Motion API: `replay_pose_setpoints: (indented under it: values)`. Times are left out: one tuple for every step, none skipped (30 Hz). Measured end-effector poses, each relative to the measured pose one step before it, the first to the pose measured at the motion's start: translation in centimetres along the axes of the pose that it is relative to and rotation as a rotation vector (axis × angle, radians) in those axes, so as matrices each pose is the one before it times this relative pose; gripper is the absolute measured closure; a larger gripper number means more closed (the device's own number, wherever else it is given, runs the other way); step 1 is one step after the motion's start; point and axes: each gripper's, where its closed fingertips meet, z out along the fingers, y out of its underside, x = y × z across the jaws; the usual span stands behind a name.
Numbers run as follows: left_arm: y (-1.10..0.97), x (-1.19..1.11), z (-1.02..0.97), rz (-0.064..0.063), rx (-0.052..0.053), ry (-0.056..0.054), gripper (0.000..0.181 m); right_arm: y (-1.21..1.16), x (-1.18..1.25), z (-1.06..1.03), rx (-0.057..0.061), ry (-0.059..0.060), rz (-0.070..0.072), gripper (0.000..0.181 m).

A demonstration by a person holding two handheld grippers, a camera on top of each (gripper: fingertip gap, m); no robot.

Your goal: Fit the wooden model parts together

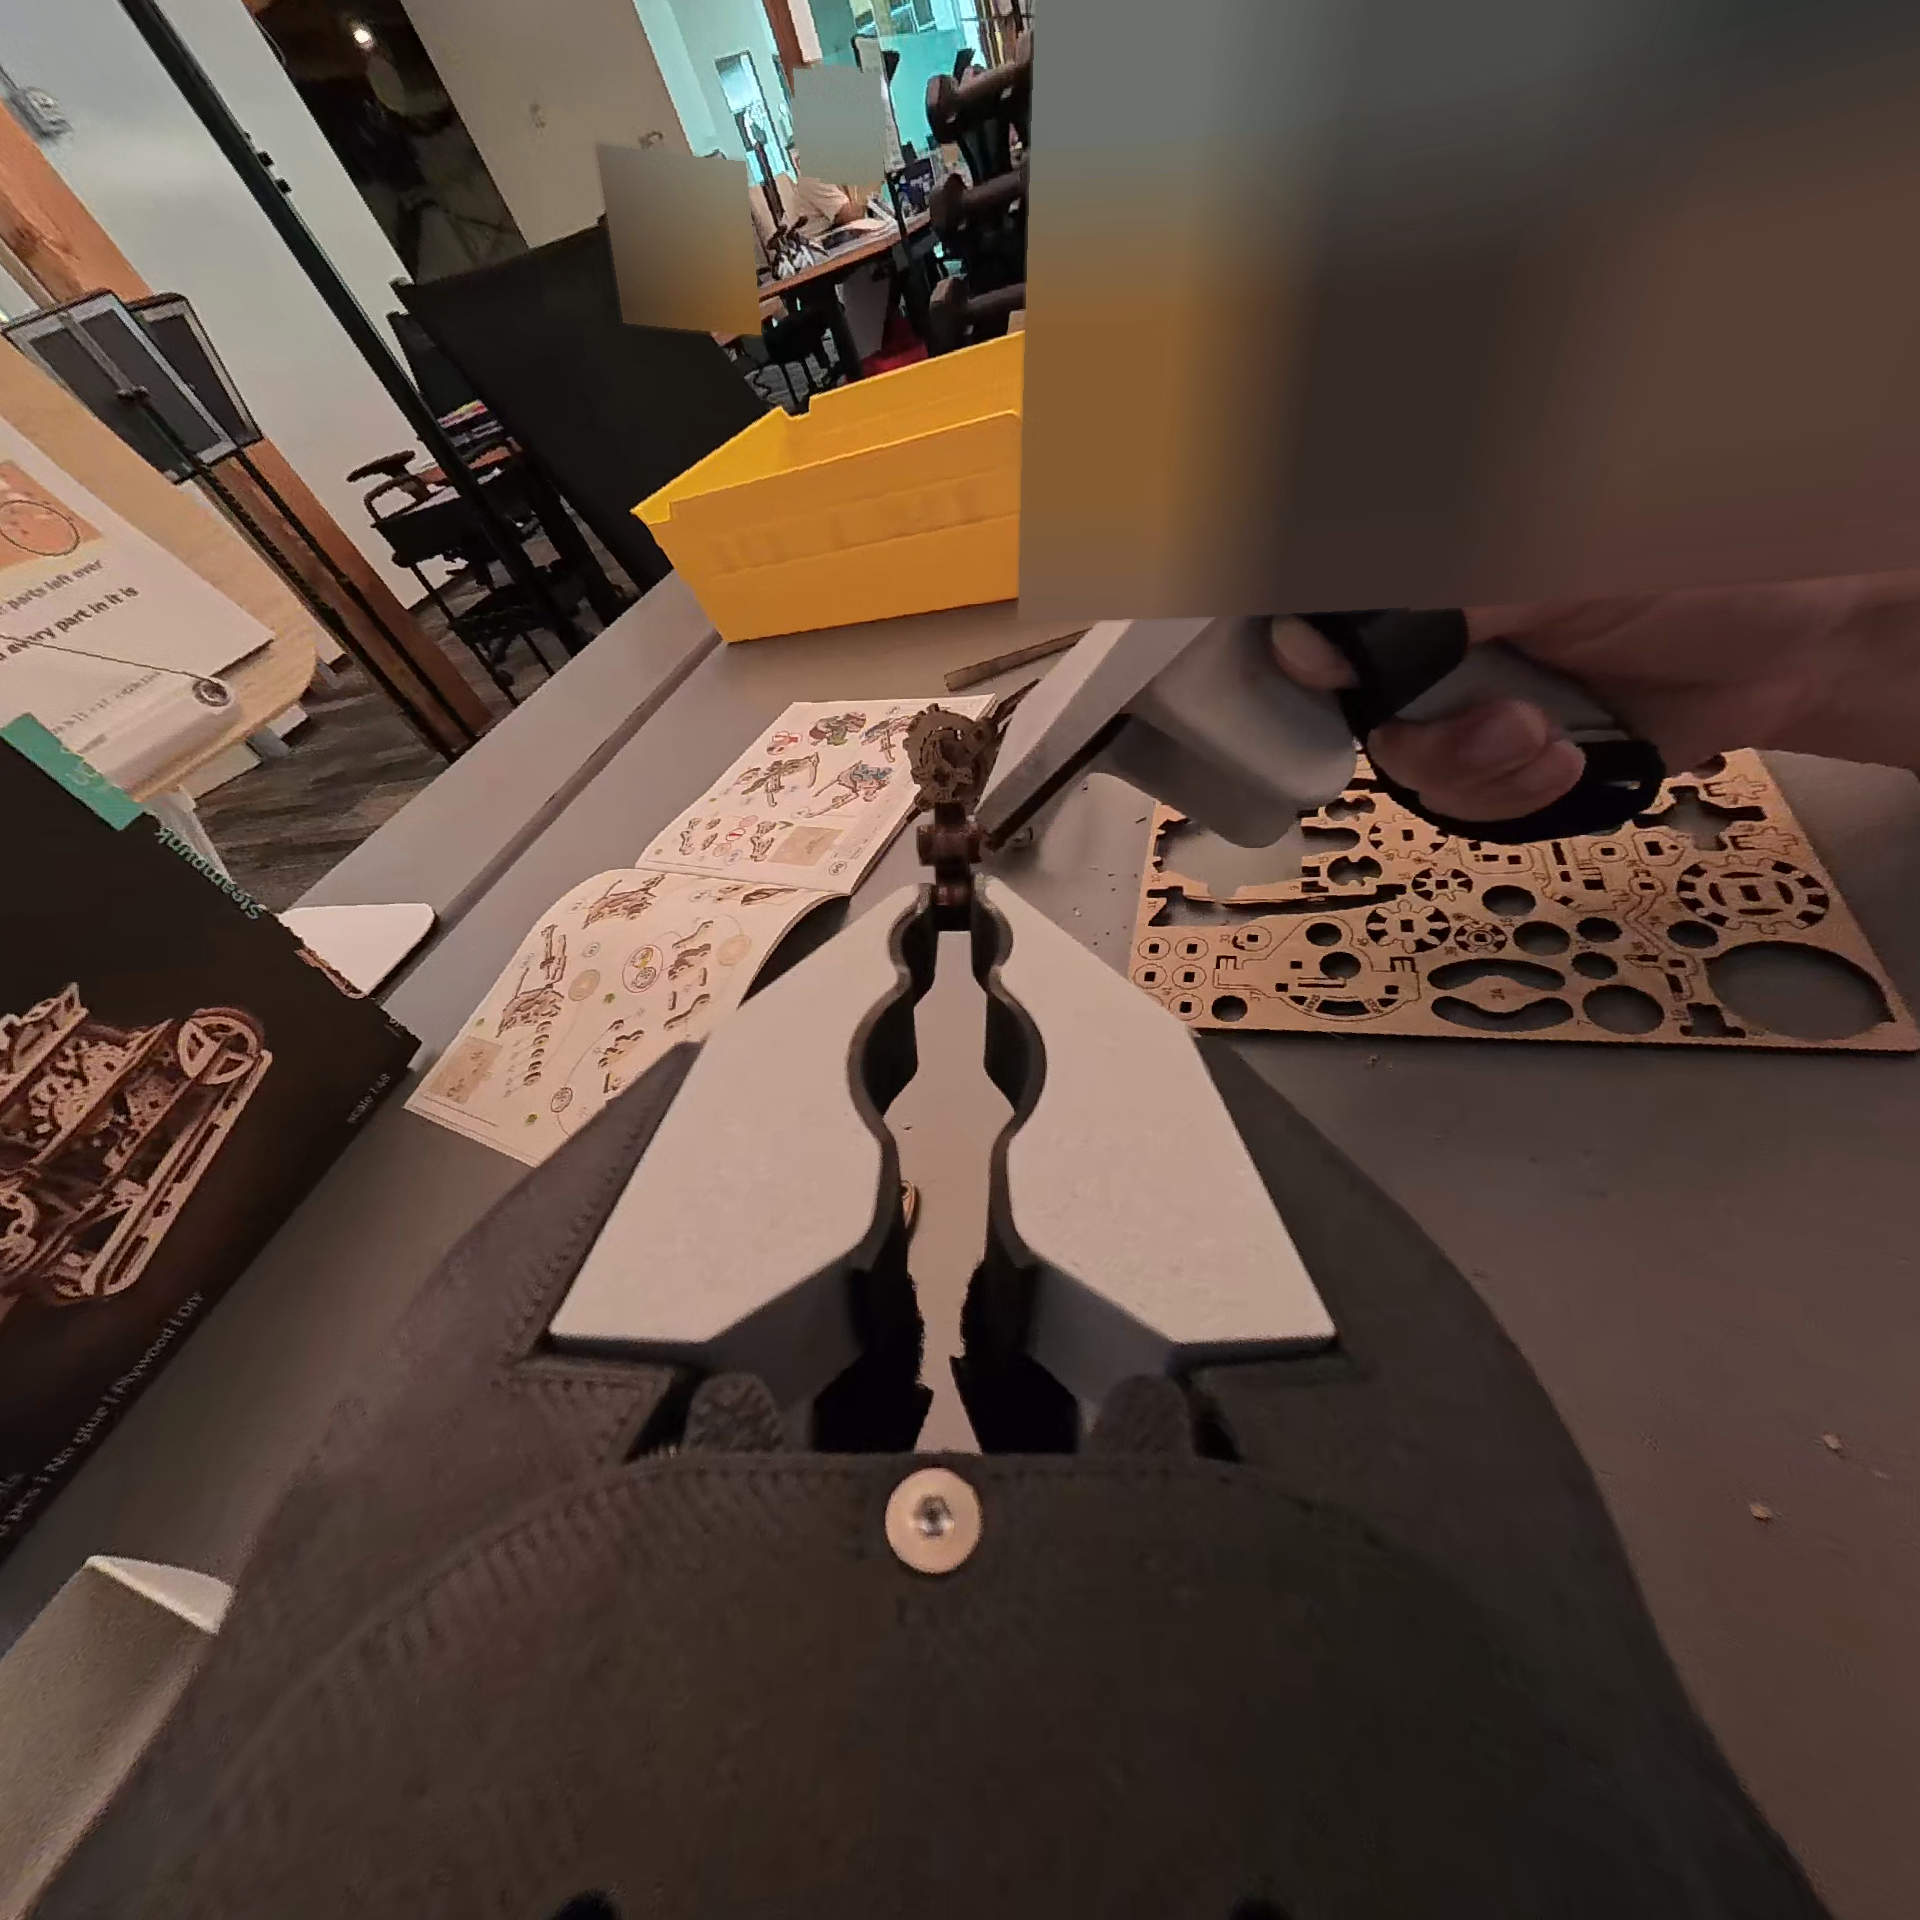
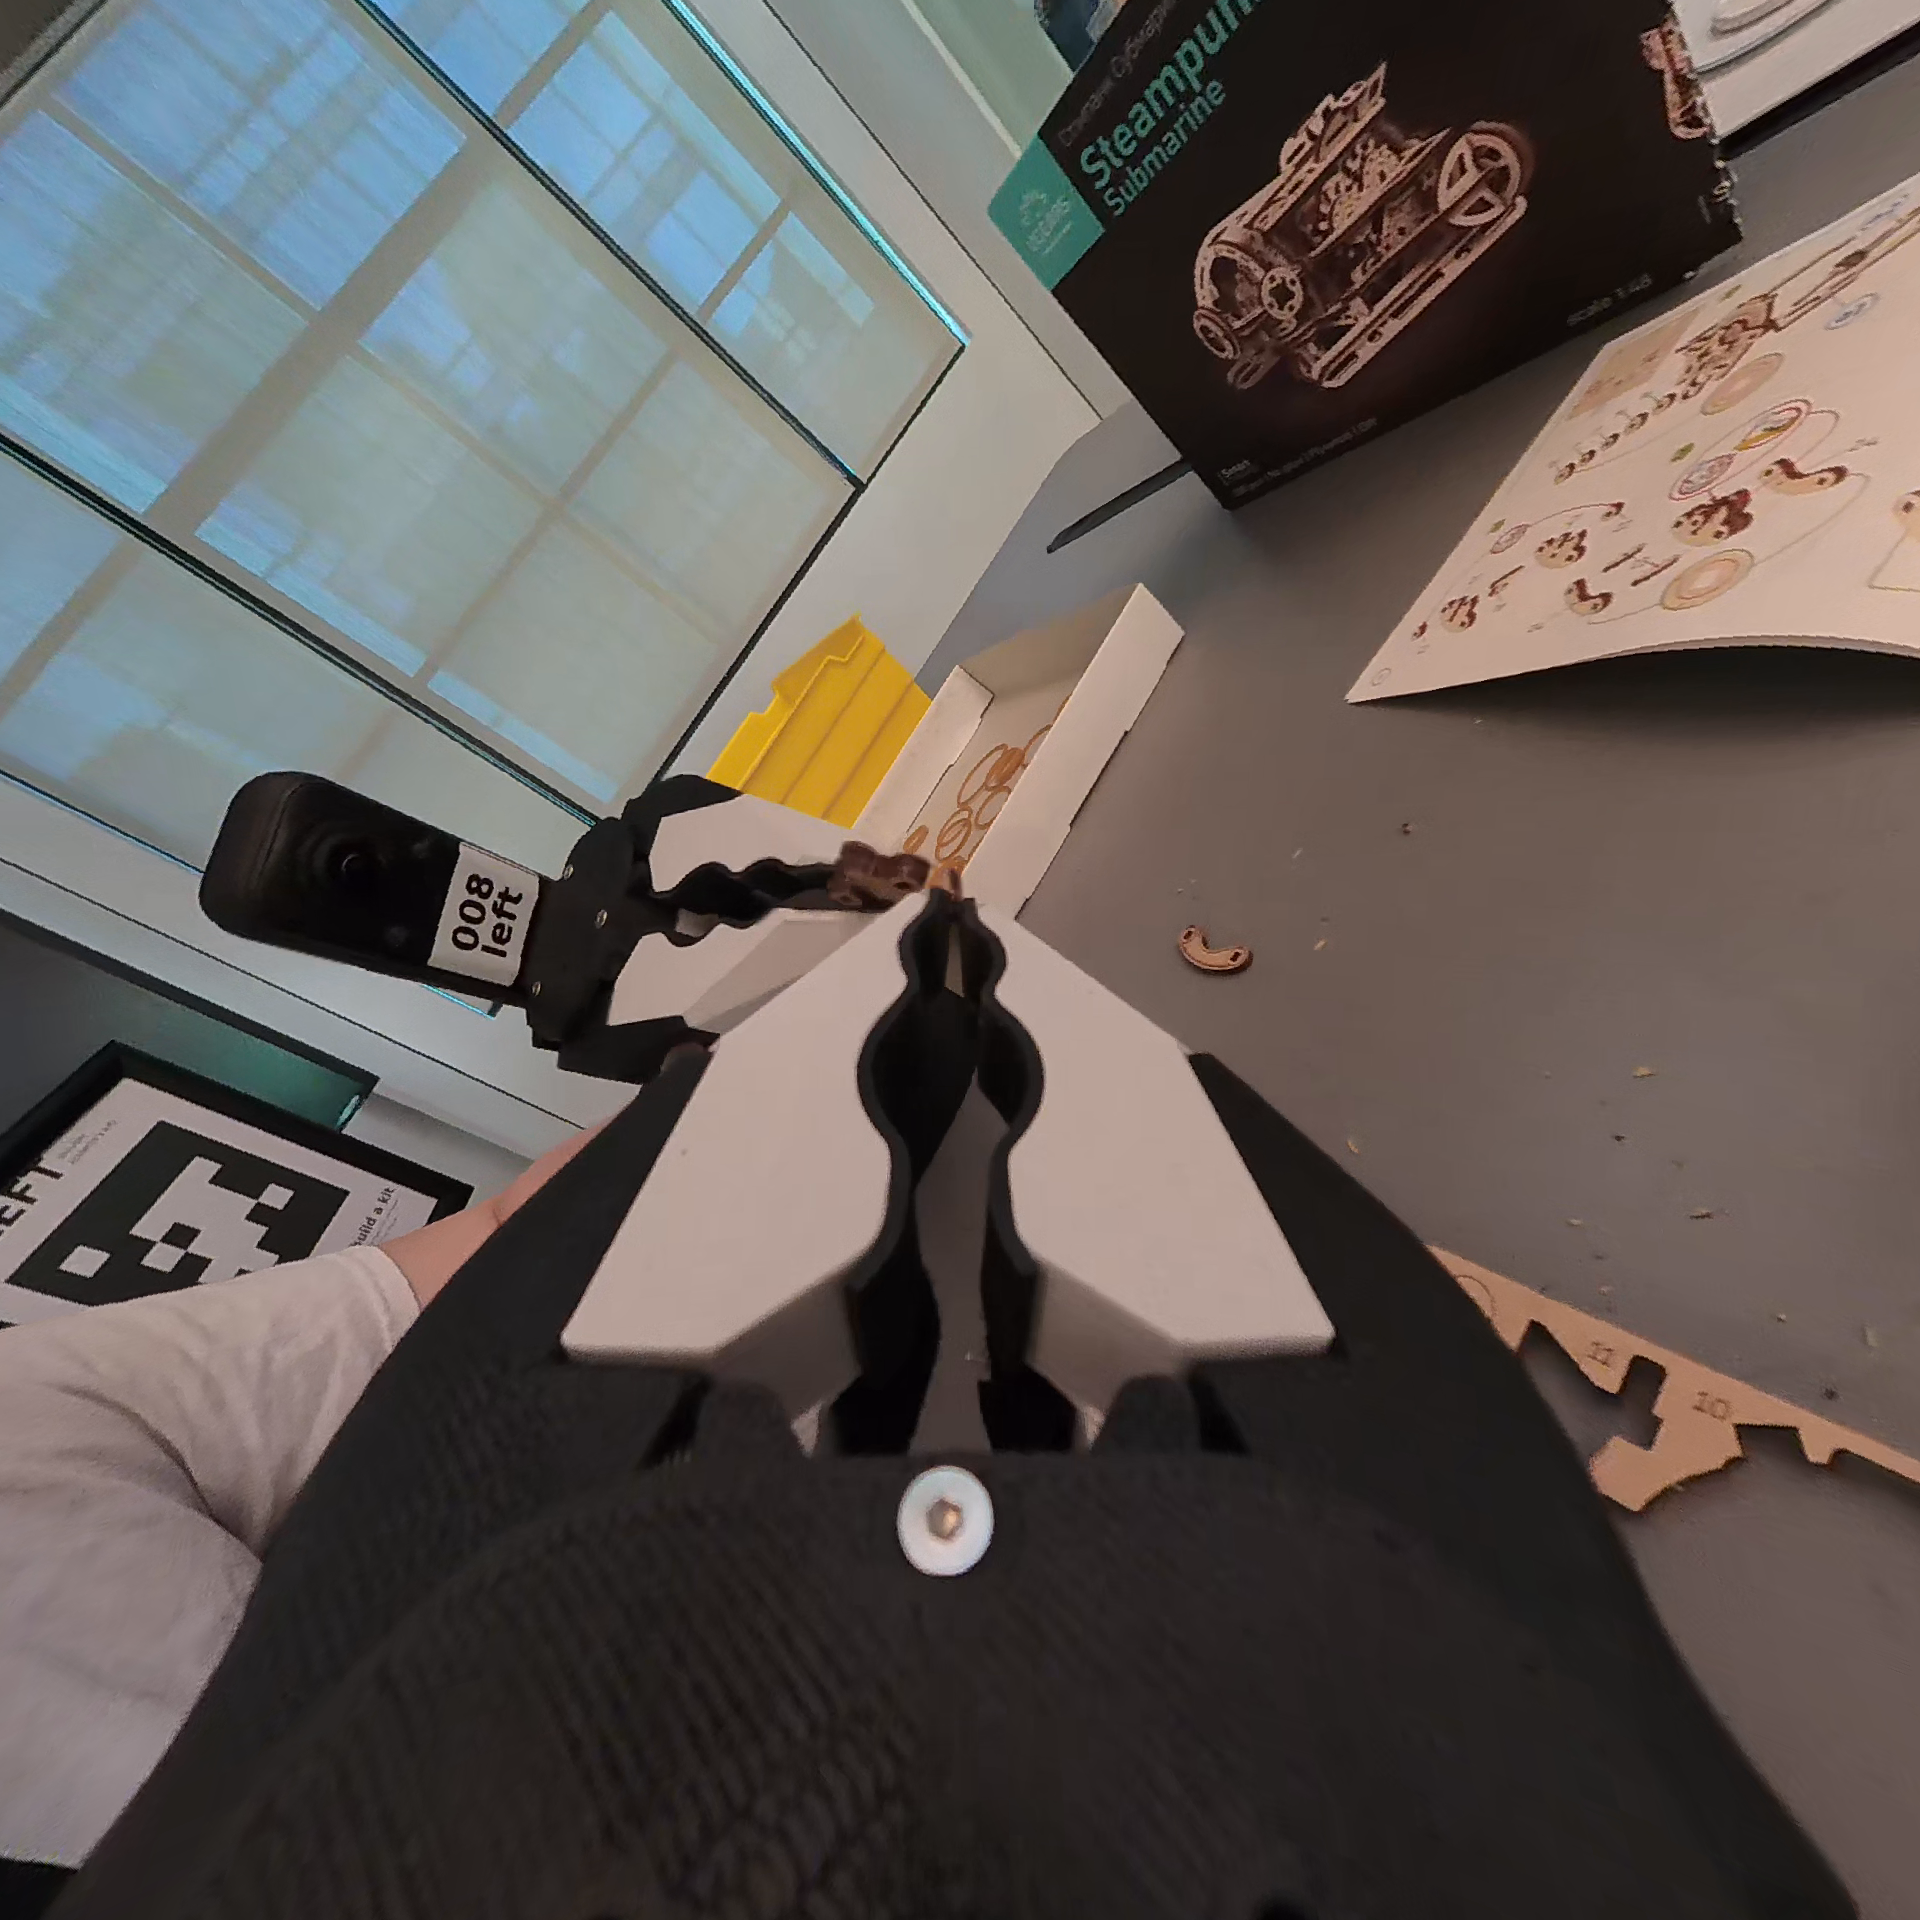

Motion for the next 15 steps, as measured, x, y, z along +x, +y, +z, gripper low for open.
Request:
replay_pose_setpoints:
  values:
    - [-0.118,-0.168,-0.058,-0.0088,0.0057,-0.0081,0.178,0.049,0.086,0.003,-0.0027,0.0017,0.0029,0.181]
    - [-0.146,-0.211,-0.091,-0.0061,0.007,-0.0089,0.178,0.082,-0.004,0.033,-0.0043,-0.0038,0.0048,0.181]
    - [-0.134,-0.052,-0.088,-0.0037,0.0067,0.0013,0.178,0.066,-0.026,0.043,-0.0025,-0.0041,0.006,0.181]
    - [-0.088,0.087,-0.03,-0.0033,0.0053,0.0085,0.178,0.041,-0.026,0.051,-0.0012,-0.0037,0.0058,0.181]
    - [0.072,0.092,0.047,-0.0028,-0.0038,0.0056,0.178,0.006,-0.079,0.052,-0.0001,-0.0064,0.0067,0.181]
    - [0.211,0.194,0.141,0.0031,-0.0111,0.0086,0.178,-0.012,-0.101,0.039,0.0014,-0.0073,0.008,0.181]
    - [0.246,0.282,0.164,0.0086,-0.0135,0.0103,0.178,-0.037,0.026,0.012,0.0016,0.0021,0.0059,0.181]
    - [0.179,-0.025,0.105,0.0095,-0.0099,-0.008,0.178,-0.069,0.085,-0.028,0.0025,0.0035,-0.0043,0.181]
    - [0.05,0.087,0.044,0.0011,-0.0041,0.0041,0.178,-0.131,0.063,-0.074,0.0077,0.0006,-0.0017,0.181]
    - [0.012,0.189,0.036,-0.0119,-0.0017,0.0154,0.178,-0.225,0.021,-0.131,0.0139,-0.0049,0.0064,0.181]
    - [0.136,0.245,0.093,-0.0145,-0.0072,0.0203,0.178,-0.307,0.035,-0.155,0.0167,-0.0074,0.0155,0.181]
    - [0.326,0.138,0.149,-0.0086,-0.0166,0.012,0.178,-0.26,0.118,-0.134,0.0112,-0.0024,0.0099,0.181]
    - [0.269,0.005,0.118,-0.0002,-0.0106,0.0008,0.178,-0.097,0.144,-0.091,0.0008,0.0014,0.0015,0.181]
    - [0.064,-0.046,0.038,0.0006,-0.0009,-0.0031,0.178,0.036,0.033,-0.042,-0.0046,-0.0018,-0.0013,0.181]
    - [-0.125,-0.076,-0.056,-0.0068,0.0068,-0.0019,0.178,0.138,-0.009,-0.019,-0.0082,-0.0018,-0.0032,0.181]
